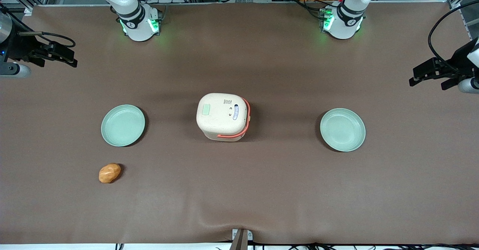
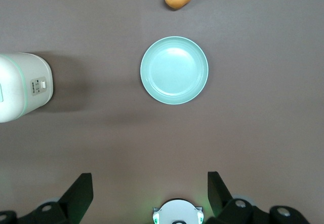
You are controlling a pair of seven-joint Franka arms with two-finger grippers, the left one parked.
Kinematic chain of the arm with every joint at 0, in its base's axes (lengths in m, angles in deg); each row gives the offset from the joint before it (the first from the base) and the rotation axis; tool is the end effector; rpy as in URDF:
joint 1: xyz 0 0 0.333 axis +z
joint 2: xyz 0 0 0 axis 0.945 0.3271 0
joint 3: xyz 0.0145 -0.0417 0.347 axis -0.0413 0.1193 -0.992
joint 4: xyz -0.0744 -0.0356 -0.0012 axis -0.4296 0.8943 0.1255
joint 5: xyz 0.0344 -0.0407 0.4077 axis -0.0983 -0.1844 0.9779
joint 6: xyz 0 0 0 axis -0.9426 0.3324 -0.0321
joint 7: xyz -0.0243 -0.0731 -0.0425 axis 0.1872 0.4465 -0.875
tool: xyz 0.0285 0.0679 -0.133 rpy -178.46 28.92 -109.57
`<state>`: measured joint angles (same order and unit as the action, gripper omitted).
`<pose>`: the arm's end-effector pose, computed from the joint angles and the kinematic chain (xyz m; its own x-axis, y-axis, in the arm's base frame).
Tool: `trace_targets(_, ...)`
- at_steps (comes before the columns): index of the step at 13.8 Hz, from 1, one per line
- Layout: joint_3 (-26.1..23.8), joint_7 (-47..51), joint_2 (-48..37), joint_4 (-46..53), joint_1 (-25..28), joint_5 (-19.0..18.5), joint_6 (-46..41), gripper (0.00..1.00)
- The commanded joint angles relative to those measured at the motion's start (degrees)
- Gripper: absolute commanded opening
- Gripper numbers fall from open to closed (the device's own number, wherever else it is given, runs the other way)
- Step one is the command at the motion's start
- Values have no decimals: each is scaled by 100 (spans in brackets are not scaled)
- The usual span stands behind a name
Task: Press rice cooker button with right arm
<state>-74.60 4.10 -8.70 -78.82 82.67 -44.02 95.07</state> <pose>0.5349 0.0308 0.6304 0.9890 -0.0329 -0.1444 -0.0363 -0.9991 -0.0207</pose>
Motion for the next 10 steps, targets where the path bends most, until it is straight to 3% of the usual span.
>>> trace_targets(1,17,50,-40,-11,132,76,-13,100)
trace_targets(9,-300,59,460,104,764,147,679,100)
trace_targets(10,-309,50,574,112,966,147,898,95)
